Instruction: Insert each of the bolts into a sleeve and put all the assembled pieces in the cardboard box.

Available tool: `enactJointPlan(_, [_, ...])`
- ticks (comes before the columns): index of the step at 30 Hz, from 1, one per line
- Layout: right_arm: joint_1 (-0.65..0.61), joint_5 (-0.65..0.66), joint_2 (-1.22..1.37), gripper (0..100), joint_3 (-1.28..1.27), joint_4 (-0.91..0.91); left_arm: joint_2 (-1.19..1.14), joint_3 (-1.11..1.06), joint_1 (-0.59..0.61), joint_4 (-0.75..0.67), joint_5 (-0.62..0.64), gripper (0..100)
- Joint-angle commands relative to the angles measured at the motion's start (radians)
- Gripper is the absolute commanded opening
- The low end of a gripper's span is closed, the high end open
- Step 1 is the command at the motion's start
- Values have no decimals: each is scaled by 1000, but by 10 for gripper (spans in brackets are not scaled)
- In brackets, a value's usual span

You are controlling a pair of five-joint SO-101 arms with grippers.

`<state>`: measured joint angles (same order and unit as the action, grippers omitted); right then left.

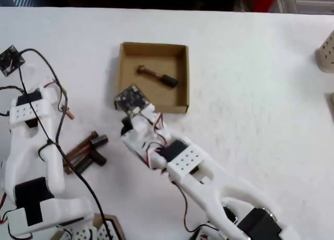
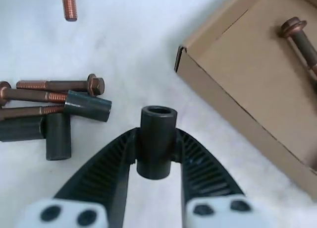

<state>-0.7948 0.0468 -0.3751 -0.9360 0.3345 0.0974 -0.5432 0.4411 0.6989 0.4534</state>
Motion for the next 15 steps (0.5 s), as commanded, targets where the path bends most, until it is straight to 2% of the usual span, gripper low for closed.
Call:
enactJointPlan(1, [5,0,-44,19,-66,-223,62,9,-18,-26,-14,20])
enactJointPlan(7, [5,0,-44,19,-207,-561,59,9,-18,-26,-14,20])
enactJointPlan(15, [10,-3,-42,19,-292,-812,65,20,-18,-26,-14,20])
